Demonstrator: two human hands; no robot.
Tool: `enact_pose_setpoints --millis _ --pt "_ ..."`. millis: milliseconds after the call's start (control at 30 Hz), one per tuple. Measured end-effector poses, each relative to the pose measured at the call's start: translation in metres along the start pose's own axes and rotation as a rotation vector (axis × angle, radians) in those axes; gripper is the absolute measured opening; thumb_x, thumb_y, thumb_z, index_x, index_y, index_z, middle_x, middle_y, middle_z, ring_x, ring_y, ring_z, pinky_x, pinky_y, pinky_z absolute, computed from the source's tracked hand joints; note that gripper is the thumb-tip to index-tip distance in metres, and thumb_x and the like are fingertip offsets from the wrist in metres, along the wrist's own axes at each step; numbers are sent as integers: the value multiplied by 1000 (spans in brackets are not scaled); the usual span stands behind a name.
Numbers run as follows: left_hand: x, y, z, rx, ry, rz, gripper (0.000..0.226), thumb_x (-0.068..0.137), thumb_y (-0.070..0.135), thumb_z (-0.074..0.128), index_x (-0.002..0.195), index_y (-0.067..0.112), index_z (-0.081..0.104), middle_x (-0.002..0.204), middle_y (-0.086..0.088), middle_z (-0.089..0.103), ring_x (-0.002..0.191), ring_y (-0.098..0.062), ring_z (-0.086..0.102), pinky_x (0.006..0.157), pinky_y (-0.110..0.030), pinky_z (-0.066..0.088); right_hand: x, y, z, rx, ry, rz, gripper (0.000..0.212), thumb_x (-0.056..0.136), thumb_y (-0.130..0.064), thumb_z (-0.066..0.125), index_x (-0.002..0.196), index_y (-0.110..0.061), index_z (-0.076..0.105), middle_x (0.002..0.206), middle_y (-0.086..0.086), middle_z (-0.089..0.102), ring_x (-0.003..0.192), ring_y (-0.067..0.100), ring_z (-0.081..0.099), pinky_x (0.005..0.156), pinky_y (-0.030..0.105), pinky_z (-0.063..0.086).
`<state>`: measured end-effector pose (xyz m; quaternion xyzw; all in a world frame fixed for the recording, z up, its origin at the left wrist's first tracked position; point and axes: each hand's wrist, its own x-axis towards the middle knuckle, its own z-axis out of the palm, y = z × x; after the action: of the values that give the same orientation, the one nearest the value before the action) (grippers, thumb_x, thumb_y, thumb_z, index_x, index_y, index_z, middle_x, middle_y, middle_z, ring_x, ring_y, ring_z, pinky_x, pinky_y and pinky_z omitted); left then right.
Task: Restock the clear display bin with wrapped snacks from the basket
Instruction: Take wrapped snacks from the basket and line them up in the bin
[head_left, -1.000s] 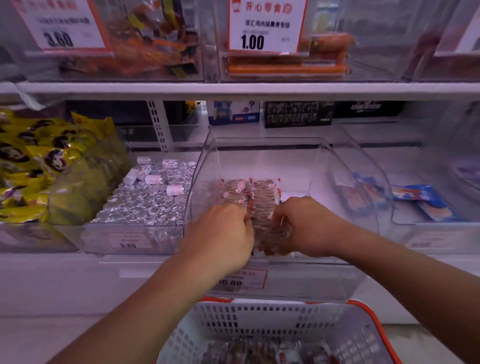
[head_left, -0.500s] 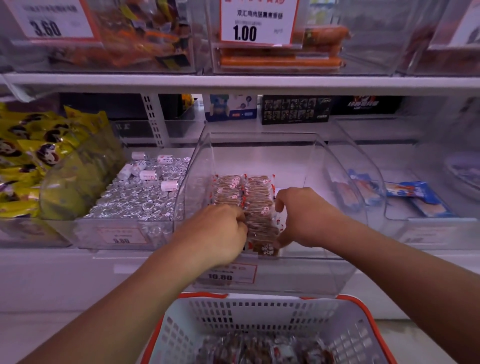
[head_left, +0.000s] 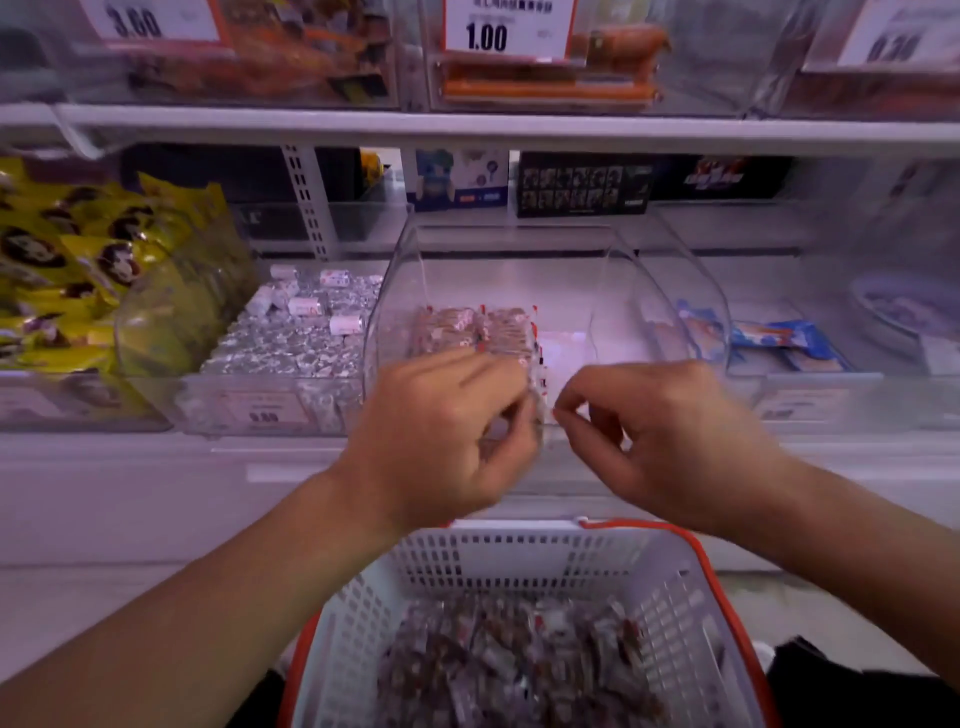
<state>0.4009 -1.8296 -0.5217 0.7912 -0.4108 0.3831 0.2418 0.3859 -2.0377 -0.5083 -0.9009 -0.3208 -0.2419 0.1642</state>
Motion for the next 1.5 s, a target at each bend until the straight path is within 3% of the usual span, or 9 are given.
enact_pose_setpoints --millis 100,233,400,533,667,933,1200,1333,1500 --pt "-44 19 19 -29 -282 118 20 78 16 65 64 18 52 58 -3 52 54 -26 51 49 -31 40 -54 -8 38 35 -554 57 16 86 -31 50 75 -22 57 73 1 63 69 24 60 63 38 50" --pt "-118 37 63 79 -1251 -185 21 92 33 52 93 17 66 99 -11 69 92 -33 66 71 -34 49 -144 -3 121 24 -1326 301 28 96 -29 52 109 -10 69 111 15 68 103 32 65 86 36 52" --pt "-240 54 114 32 -1839 -654 43 98 43 52 121 9 65 123 -15 64 105 -30 62 92 -37 51 -252 -5 189 215 -1463 673 46 99 -33 55 139 -11 51 139 15 54 126 23 49 104 24 32" --pt "-308 76 145 -123 -1793 -1102 59 99 52 49 131 4 59 134 -19 58 116 -32 58 97 -38 47 -295 -14 222 496 -1298 1204 64 78 -41 79 134 -19 57 138 5 58 125 22 54 89 20 39" --pt "-344 86 167 -302 -1552 -1505 59 92 53 62 128 7 63 126 -15 62 113 -29 60 92 -33 48 -305 -18 249 617 -952 1373 72 68 -31 90 129 -12 57 130 7 61 107 5 65 91 15 48" --pt "-347 86 195 -664 -853 -2131 45 92 36 69 122 4 62 113 -11 68 95 -25 67 82 -40 58 -299 -26 297 668 -687 1725 71 64 -43 90 119 -5 65 115 8 67 105 27 63 90 33 51" --pt "-342 93 205 -497 -981 -2031 58 80 30 82 123 -2 60 114 -21 69 103 -33 68 82 -39 56 -298 -24 319 854 -501 1870 38 77 -35 83 98 -7 70 104 15 72 93 31 68 90 48 56" --pt "-340 94 206 -498 -986 -2014 74 74 26 87 134 -3 53 132 -18 60 122 -37 57 99 -40 50 -286 -22 318 907 -455 1984 57 82 -47 75 117 -6 61 110 14 68 100 31 66 90 47 56" --pt "-341 96 205 -536 -922 -1985 40 81 18 82 114 0 67 115 -14 69 105 -30 65 96 -42 54 -282 -21 309 888 -485 1852 35 78 -19 83 100 -5 60 108 17 70 99 31 67 92 50 55"
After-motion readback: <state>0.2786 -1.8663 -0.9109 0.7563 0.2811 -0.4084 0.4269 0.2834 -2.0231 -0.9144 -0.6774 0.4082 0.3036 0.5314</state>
